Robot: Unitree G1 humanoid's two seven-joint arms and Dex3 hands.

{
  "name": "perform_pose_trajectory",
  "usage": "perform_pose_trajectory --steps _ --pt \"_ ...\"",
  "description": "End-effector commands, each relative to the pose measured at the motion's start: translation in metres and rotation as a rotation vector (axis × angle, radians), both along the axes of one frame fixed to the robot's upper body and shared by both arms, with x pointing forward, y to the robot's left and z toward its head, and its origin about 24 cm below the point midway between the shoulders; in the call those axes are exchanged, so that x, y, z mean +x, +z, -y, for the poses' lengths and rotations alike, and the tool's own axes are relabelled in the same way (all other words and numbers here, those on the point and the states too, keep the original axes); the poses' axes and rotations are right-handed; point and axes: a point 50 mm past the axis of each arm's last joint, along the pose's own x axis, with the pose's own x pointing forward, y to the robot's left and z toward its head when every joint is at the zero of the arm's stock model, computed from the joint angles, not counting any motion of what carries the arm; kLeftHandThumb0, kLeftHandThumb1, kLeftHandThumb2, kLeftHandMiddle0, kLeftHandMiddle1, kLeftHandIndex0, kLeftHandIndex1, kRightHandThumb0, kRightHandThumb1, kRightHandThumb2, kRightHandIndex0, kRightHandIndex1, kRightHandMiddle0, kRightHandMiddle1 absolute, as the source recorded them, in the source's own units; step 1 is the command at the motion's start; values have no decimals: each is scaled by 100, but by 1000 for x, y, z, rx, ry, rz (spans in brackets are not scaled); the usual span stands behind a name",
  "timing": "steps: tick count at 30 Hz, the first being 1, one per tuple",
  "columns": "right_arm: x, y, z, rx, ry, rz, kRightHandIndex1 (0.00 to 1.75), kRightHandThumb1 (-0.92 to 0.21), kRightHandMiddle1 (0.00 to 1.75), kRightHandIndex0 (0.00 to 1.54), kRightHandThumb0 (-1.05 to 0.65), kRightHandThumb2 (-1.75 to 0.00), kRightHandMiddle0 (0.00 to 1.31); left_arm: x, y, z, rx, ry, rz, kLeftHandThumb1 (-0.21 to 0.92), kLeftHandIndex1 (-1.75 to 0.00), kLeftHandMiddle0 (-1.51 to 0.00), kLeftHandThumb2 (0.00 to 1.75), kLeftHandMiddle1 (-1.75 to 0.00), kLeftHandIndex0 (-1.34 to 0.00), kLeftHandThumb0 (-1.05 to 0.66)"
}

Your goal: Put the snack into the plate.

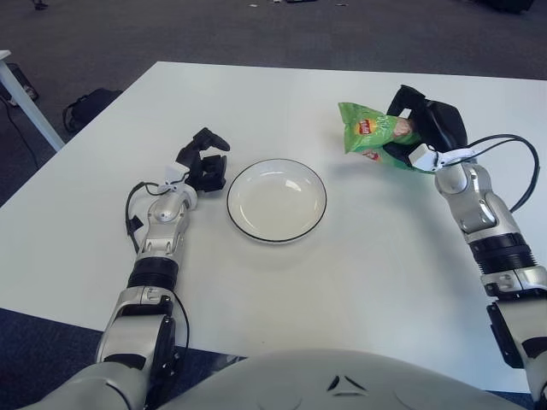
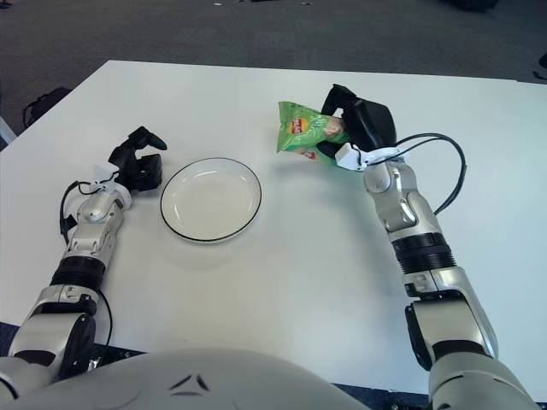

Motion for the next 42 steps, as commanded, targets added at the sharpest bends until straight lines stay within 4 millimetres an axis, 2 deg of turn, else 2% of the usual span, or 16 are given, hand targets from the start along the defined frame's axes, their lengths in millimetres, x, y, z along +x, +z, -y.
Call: perform_pose_trajectory --steps 1,11,14,21,24,33,42 --pt "1 19 -11 32 36 42 168 -9 175 81 0 -157 54 -16 -32 5 -7 14 -105 49 -175 -120 110 -175 -48 -43" --pt "1 35 -43 115 156 64 174 -2 175 84 0 -167 60 -16 -31 7 9 6 -109 50 -175 -118 109 -175 -47 -42" --pt "-2 40 -58 128 204 77 175 -1 175 84 0 -167 60 -16 -31 8 16 14 -107 50 -175 -118 109 -175 -47 -42" --pt "-8 43 -76 130 277 75 175 -1 175 84 0 -168 61 -16 -31 9 22 18 -109 49 -175 -118 109 -175 -47 -43" --pt "-14 44 -93 132 332 95 175 -2 175 84 0 -167 60 -16 -31 10 18 23 -109 49 -175 -120 110 -175 -48 -43" --pt "-12 44 -104 130 432 73 171 -4 175 83 0 -163 58 -16 -31 12 5 31 -122 48 -175 -122 111 -175 -48 -43" --pt "-14 41 -129 93 520 87 164 0 175 89 0 -164 61 -15 -31 14 10 42 -133 45 -175 -123 115 -175 -51 -44"
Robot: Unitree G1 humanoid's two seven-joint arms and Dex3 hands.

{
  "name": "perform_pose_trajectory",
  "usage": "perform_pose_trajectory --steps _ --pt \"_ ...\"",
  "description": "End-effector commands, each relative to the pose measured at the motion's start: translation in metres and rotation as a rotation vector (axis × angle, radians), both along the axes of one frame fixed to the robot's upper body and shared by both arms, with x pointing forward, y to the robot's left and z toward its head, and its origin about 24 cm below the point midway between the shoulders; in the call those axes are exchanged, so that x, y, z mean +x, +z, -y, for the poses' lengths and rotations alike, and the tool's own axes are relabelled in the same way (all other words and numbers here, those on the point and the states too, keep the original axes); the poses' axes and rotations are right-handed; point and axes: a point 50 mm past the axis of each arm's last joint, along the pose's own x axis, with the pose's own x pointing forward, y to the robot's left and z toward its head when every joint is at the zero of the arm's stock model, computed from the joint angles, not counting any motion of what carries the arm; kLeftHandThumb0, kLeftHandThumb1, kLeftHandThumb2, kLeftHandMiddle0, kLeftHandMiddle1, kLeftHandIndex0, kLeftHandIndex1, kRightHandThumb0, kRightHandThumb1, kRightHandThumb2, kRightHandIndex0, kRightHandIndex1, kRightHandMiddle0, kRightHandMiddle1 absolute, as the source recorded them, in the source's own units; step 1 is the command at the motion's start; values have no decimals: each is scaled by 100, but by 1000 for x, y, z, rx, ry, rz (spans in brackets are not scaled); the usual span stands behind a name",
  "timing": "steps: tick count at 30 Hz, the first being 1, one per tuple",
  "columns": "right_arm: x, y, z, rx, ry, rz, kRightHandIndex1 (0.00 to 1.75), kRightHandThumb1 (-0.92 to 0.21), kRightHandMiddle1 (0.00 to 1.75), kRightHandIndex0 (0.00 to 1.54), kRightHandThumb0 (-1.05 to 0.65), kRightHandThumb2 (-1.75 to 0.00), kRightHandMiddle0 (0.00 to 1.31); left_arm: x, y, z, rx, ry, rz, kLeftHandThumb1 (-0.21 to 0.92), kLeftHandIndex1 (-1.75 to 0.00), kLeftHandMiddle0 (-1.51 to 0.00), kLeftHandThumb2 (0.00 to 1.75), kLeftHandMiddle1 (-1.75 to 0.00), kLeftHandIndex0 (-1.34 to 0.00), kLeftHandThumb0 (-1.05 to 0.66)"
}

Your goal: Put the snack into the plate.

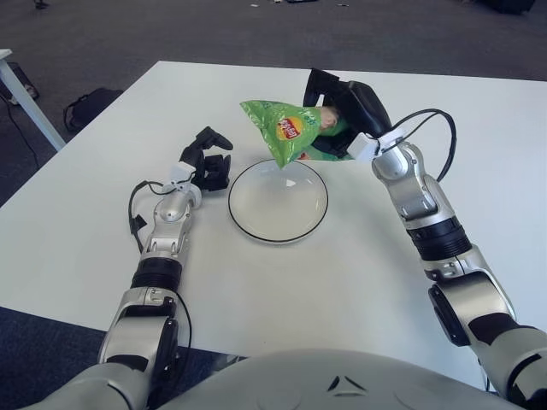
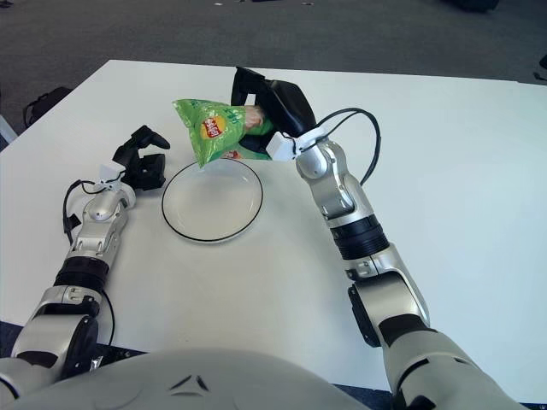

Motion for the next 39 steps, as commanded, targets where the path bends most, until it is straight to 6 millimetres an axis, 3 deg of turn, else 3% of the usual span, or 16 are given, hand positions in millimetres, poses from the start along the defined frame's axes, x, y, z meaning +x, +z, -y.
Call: perform_pose_trajectory --steps 1,8,18,39 --pt "-5 6 -15 -18 58 46 164 0 175 89 0 -165 62 -15 -33 6 -22 6 -141 45 -175 -123 115 -175 -51 -44" --pt "-9 4 -23 -60 117 73 166 1 175 89 0 -167 63 -14 -34 6 -33 17 -152 44 -175 -123 116 -175 -52 -44" --pt "-18 -14 -35 -148 267 -6 171 1 175 86 0 -168 63 -14 -34 7 -25 37 -157 42 -175 -123 119 -175 -53 -45" --pt "-15 -34 -32 -431 340 -102 167 -4 175 84 0 -161 58 -15 -35 8 -70 42 -203 47 -175 -120 112 -175 -49 -43"
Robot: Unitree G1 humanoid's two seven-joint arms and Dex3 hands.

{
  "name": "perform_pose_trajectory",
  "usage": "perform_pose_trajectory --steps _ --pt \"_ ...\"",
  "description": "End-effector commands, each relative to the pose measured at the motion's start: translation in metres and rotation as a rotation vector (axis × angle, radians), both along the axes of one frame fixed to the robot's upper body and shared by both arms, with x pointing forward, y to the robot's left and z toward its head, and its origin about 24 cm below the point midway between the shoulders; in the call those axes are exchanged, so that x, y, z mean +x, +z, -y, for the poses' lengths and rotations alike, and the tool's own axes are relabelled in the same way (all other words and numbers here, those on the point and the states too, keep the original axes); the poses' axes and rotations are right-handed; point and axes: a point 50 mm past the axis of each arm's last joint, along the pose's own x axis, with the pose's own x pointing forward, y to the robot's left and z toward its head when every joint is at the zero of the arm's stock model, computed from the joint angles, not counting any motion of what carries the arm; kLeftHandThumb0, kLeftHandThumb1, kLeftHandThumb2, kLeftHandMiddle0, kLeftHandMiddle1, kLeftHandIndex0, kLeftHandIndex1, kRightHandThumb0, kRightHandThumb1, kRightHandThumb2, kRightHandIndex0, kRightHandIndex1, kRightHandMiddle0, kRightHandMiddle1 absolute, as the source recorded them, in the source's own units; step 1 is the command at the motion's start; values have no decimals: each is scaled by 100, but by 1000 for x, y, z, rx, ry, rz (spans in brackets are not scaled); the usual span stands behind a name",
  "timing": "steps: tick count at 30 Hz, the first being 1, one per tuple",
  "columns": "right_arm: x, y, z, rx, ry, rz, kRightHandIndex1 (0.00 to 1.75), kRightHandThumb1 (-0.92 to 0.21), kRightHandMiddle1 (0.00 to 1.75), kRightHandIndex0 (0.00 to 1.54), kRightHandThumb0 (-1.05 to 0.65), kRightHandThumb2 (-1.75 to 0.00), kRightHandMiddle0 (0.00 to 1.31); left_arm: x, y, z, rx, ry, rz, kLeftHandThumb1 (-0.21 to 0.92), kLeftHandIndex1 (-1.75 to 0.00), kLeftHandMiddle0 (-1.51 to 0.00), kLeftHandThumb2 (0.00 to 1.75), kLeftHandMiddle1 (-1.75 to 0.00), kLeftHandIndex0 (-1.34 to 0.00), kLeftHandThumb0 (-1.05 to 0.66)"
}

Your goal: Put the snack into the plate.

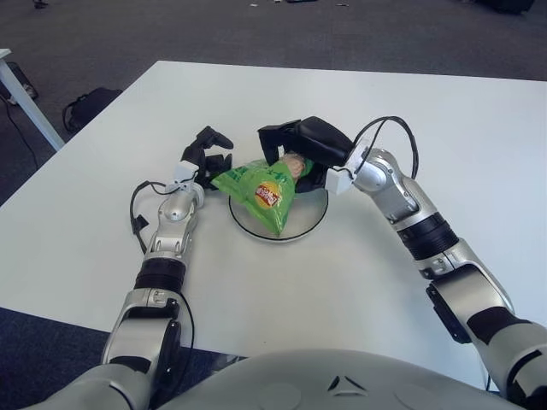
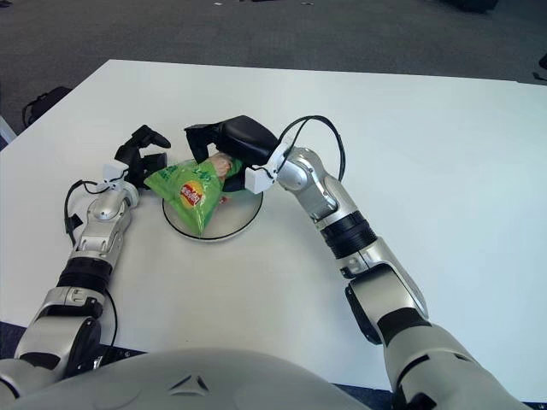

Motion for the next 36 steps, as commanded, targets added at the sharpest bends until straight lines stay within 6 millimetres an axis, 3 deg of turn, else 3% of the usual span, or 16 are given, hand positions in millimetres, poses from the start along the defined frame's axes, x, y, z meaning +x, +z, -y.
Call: perform_pose_trajectory --steps 1,4,8,14,18,19,20,22,23,24,26,29,32,36 --pt "2 -7 4 -91 -14 -23 167 -4 175 85 0 -161 59 -15 -34 4 -53 -3 -169 47 -175 -120 112 -175 -49 -43" --pt "2 -7 4 -145 -6 -38 166 -3 175 86 0 -162 59 -15 -34 5 -80 7 -181 47 -175 -121 112 -175 -49 -43" --pt "2 -7 6 -243 5 -54 172 4 157 89 -1 -166 74 -15 -34 5 -107 28 -194 47 -175 -118 112 -175 -49 -43" --pt "2 -8 8 -321 22 -71 174 -10 173 67 -1 -155 64 -15 -33 6 -109 37 -185 48 -175 -118 112 -175 -49 -43" --pt "4 -10 11 -377 78 -122 175 -32 174 50 -1 -131 48 -15 -33 7 -103 30 -175 46 -175 -120 113 -175 -50 -43" --pt "5 -10 11 -390 94 -140 170 -28 161 32 -15 -123 30 -15 -33 6 -102 28 -174 46 -175 -120 114 -175 -50 -44" --pt "6 -11 13 -408 112 -167 168 -26 157 25 -20 -120 24 -15 -33 7 -102 26 -173 45 -175 -121 115 -175 -51 -44" --pt "9 -7 17 -453 142 -222 127 -22 133 10 -33 -113 10 -14 -33 7 -103 24 -173 45 -175 -121 115 -175 -51 -44" --pt "11 -5 20 -476 156 -248 99 -21 112 7 -38 -109 6 -14 -33 7 -104 23 -174 45 -175 -122 115 -175 -51 -44" --pt "12 0 22 -515 167 -273 88 -21 104 5 -39 -108 5 -14 -33 7 -104 23 -177 45 -175 -122 115 -175 -51 -44" --pt "13 4 24 -576 185 -299 38 -24 60 2 -50 -100 2 -13 -34 7 -104 25 -181 46 -175 -122 114 -175 -50 -44" --pt "11 5 23 -645 222 -314 12 -38 22 1 -68 -80 1 -12 -36 7 -106 27 -186 46 -175 -122 113 -175 -50 -43" --pt "12 8 24 -676 255 -321 4 -49 7 0 -78 -64 0 -12 -37 6 -106 24 -193 46 -175 -122 113 -175 -50 -43" --pt "15 16 28 -670 292 -331 1 -59 2 0 -86 -49 0 -12 -38 5 -107 20 -200 46 -175 -121 113 -175 -50 -43"
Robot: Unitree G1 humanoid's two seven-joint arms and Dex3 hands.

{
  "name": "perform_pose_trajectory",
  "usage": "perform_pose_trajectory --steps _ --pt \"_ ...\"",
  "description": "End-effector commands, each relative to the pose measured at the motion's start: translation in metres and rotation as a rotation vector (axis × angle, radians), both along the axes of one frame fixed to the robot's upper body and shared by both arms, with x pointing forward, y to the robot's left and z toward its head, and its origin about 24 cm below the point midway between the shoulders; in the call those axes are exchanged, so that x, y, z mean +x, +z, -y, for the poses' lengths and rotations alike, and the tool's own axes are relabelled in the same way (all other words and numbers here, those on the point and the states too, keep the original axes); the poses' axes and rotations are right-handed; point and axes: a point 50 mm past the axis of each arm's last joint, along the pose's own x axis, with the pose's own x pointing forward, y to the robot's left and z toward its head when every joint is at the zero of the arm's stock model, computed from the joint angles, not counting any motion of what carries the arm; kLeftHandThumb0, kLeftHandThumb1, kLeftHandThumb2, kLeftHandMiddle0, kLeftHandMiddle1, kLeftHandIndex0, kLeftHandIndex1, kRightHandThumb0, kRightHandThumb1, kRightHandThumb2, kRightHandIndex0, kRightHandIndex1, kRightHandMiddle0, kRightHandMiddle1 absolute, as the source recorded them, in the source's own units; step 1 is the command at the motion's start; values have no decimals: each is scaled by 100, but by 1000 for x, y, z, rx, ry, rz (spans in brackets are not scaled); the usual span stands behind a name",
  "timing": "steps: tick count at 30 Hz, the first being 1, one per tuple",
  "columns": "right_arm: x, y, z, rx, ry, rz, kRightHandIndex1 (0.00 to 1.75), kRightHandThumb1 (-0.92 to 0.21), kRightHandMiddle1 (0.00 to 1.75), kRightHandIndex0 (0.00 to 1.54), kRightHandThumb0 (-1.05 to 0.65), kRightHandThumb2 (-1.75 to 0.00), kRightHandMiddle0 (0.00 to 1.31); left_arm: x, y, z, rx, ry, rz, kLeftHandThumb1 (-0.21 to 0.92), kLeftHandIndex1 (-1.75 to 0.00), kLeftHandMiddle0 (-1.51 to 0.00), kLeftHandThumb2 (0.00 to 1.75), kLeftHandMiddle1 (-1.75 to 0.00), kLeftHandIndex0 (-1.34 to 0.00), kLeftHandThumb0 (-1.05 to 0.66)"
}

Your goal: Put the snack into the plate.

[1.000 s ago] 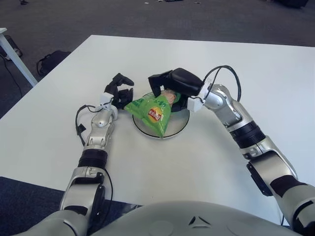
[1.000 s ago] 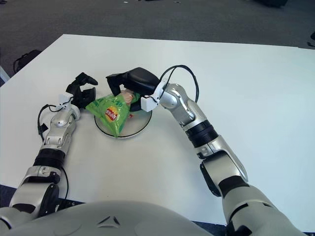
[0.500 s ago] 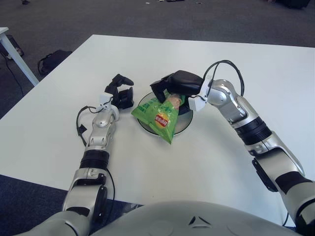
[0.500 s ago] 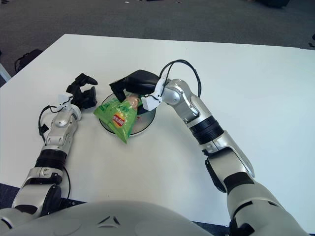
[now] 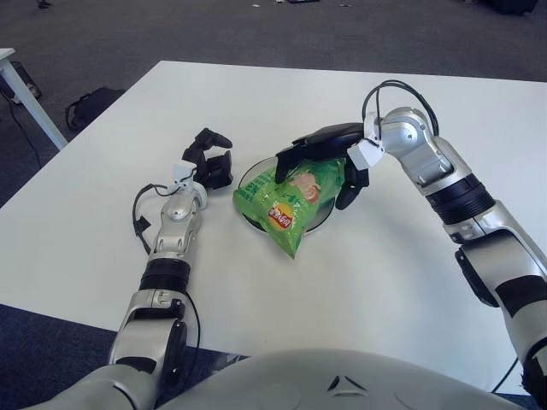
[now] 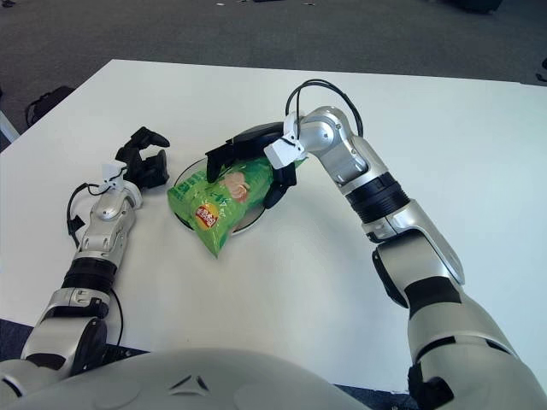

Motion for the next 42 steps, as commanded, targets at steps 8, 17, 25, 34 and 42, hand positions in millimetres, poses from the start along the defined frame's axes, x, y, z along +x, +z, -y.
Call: perform_pose_trajectory --steps 8,17,25,34,42 --pt "18 11 17 33 34 -144 0 -69 0 0 -85 -41 0 -15 -39 2 -38 -25 -172 45 -175 -121 115 -175 -51 -44" --pt "36 41 39 138 12 -363 0 -68 0 0 -77 -40 0 -15 -39 2 -55 -36 -161 44 -175 -122 116 -175 -51 -44" --pt "51 44 69 297 -125 -519 0 -39 13 0 -70 -69 0 -14 -39 2 -54 -32 -154 44 -175 -122 116 -175 -52 -44" --pt "66 41 115 294 -434 -396 1 -15 53 2 -50 -99 0 -14 -39 0 -46 -34 -148 42 -175 -124 119 -175 -53 -45" --pt "65 24 145 353 -596 -460 8 -6 78 15 -8 -126 0 -15 -39 -2 -39 -32 -155 44 -175 -121 117 -175 -52 -44"
